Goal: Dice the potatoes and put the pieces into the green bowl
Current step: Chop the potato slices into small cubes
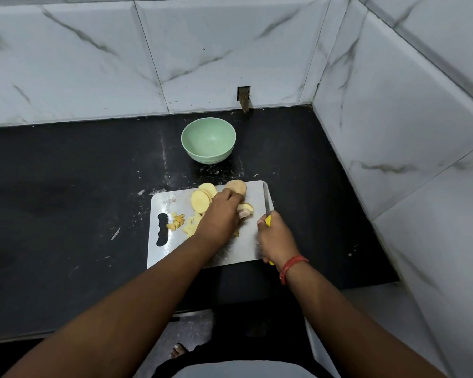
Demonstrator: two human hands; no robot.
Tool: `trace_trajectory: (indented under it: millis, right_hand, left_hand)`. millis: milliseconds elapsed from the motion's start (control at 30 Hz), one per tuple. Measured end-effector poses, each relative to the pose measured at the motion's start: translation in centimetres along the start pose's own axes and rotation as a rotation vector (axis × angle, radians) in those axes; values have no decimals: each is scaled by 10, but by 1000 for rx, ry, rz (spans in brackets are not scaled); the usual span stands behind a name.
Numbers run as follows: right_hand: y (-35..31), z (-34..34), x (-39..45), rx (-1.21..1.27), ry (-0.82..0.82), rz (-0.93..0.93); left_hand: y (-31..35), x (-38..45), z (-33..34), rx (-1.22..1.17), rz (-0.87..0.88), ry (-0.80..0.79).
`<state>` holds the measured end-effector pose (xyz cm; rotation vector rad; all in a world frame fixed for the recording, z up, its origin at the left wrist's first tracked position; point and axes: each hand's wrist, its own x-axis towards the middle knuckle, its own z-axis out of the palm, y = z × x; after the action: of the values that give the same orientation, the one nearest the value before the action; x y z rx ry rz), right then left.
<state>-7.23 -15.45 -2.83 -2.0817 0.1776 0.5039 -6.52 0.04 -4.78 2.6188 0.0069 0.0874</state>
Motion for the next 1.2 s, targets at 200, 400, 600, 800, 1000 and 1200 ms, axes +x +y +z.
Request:
trace_trajectory:
  millis: [200,400,600,800,1000,1200]
  right_hand:
    - [-8,-6,28,-331,44,-325]
    - [-16,-7,42,-517,-31,-442]
    - [-18,-3,51,-543,-45,-506]
    - [-16,-3,54,-386,27,-417]
    - [-17,-13,51,-69,-76,-187]
    - [-23,-21,42,106,-167,-105]
  left_hand:
    - [-7,-10,1,0,84,5]
    - [-9,-14,-3,31,147,-17]
    - [-8,-10,-6,12,114,-1]
    - [-12,-5,-6,-29,45,0]
    - [-11,-3,-6,-519,-215,17]
    - [3,-6,-6,-986,-435,8]
